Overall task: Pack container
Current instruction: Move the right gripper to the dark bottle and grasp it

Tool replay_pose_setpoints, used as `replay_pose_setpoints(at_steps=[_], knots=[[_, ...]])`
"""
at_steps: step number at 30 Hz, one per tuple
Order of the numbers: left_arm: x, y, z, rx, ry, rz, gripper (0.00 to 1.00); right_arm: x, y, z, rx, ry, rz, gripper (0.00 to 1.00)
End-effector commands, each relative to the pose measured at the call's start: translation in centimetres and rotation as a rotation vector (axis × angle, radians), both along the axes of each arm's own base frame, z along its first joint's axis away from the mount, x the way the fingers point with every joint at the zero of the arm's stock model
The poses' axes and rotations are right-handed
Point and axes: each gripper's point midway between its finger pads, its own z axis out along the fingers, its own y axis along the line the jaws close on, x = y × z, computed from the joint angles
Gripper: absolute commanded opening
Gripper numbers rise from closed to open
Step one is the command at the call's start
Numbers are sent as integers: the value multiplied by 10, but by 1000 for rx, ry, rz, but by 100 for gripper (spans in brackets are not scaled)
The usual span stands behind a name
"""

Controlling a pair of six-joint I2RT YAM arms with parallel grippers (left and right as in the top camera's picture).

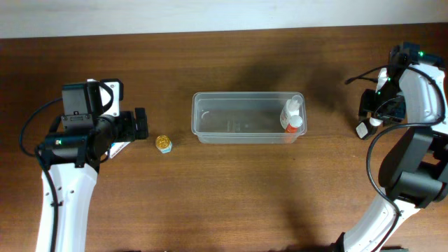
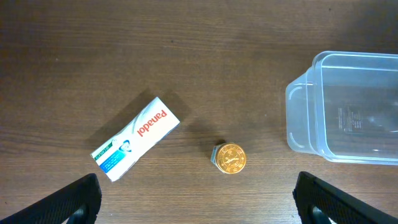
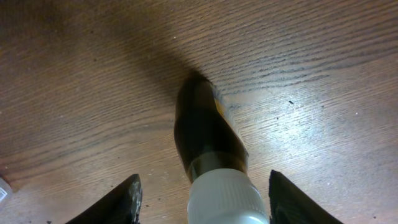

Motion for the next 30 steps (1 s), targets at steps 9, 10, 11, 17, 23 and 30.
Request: replay_pose_setpoints(at_steps=[9, 10, 11, 17, 23, 30], knots=[[3, -4, 6, -15, -16, -7, 99, -1, 0, -3, 9, 6, 0, 30], [3, -4, 6, -15, -16, -7, 99, -1, 0, -3, 9, 6, -1, 29], [3, -4, 6, -15, -16, -7, 99, -1, 0, -3, 9, 6, -1, 27], [3, -4, 6, -15, -16, -7, 99, -1, 0, -3, 9, 5, -1, 18], [3, -4, 6, -15, -16, -7, 99, -1, 4, -1, 29, 5, 0, 13], [3, -4, 6, -15, -16, -7, 99, 7, 27, 40, 91, -44, 29, 13]])
